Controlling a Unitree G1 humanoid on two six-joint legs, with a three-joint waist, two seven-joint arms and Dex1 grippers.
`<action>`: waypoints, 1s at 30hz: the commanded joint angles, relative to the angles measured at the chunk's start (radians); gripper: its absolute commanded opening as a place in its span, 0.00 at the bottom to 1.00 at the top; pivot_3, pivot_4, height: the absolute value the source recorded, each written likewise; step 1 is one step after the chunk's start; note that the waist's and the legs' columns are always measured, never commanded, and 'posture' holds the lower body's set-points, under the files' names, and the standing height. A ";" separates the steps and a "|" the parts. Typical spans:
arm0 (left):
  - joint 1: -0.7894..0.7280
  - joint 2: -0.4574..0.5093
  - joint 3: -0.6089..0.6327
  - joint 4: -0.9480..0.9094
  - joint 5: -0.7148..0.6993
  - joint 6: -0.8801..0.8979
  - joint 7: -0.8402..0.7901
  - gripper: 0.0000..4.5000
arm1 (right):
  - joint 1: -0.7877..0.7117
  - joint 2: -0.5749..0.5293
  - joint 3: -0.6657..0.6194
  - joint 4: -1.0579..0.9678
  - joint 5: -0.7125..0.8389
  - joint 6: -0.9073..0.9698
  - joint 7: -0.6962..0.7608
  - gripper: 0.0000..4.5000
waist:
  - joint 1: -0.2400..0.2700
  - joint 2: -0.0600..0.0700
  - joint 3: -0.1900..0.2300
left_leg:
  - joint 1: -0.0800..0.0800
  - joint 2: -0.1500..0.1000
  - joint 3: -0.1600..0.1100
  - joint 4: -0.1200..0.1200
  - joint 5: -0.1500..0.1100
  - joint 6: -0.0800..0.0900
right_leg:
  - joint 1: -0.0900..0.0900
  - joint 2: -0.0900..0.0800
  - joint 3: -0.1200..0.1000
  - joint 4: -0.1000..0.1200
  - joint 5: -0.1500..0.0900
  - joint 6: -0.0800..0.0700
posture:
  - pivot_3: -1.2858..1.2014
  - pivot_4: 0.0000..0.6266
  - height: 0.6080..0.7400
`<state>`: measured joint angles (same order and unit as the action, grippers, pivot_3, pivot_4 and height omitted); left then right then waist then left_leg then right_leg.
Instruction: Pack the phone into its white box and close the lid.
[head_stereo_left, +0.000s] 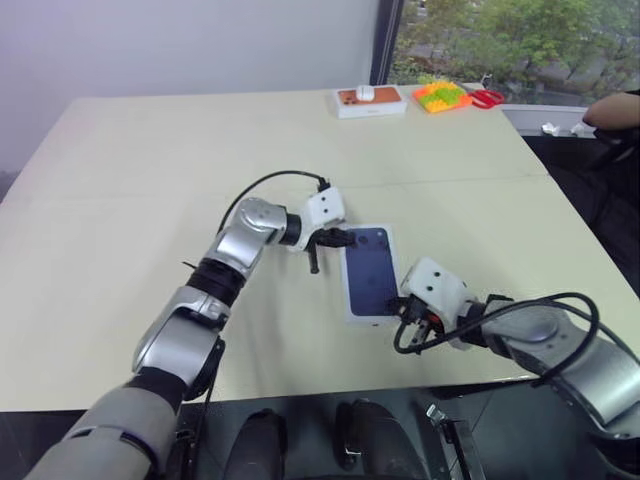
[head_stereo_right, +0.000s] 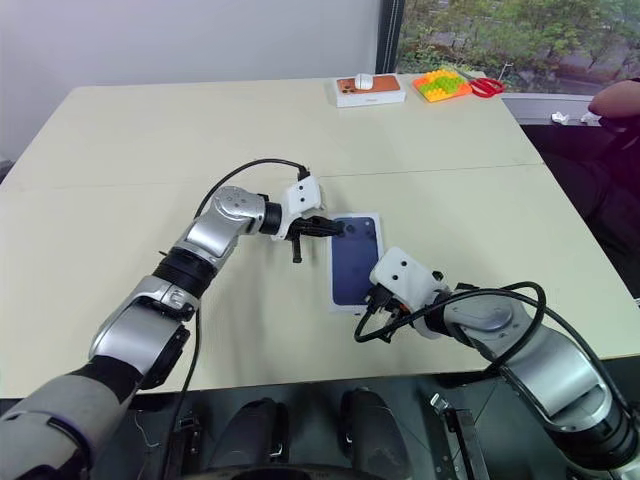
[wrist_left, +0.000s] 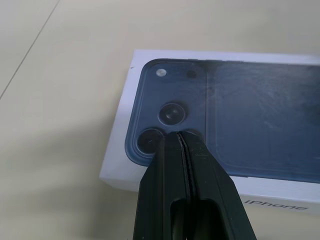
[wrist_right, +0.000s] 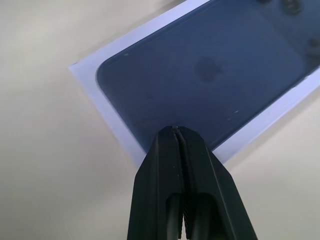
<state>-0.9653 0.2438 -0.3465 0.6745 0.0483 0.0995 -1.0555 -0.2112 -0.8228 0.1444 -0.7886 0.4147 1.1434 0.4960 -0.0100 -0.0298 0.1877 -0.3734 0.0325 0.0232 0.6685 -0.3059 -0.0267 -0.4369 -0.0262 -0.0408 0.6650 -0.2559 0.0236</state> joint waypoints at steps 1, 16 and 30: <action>0.012 -0.005 -0.038 -0.005 0.055 0.012 0.025 0.00 | 0.018 0.007 0.016 0.002 -0.010 0.017 -0.015 0.02 | 0.001 -0.001 -0.001 | 0.000 0.000 0.000 0.000 0.000 0.000 | 0.001 0.000 0.000 0.000 0.000 0.000 | 0.52 0.24 1.00; -0.002 0.054 0.328 -0.069 -0.183 0.106 0.200 0.00 | -0.038 0.109 -0.210 0.085 -0.062 -0.147 -0.112 0.02 | -0.007 -0.004 -0.009 | -0.001 0.001 -0.001 0.000 0.000 0.001 | -0.002 0.000 0.001 0.002 -0.001 0.001 | 0.52 0.24 1.00; 0.566 0.427 0.508 -0.466 -0.281 0.138 0.108 0.00 | 0.086 0.114 -0.437 0.255 0.005 -0.379 0.068 0.02 | 0.004 -0.002 -0.010 | 0.000 0.003 0.000 -0.001 0.000 0.000 | -0.001 -0.004 0.001 0.000 -0.001 0.001 | 0.52 0.24 1.00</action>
<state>-0.4078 0.6511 0.1144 0.2958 -0.1931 0.2487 -0.9454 -0.1270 -0.7052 -0.2632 -0.5222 0.3808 0.8090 0.5140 -0.0059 -0.0321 0.1782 -0.3732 0.0353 0.0230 0.6674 -0.3062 -0.0263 -0.4377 -0.0297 -0.0399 0.6654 -0.2568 0.0249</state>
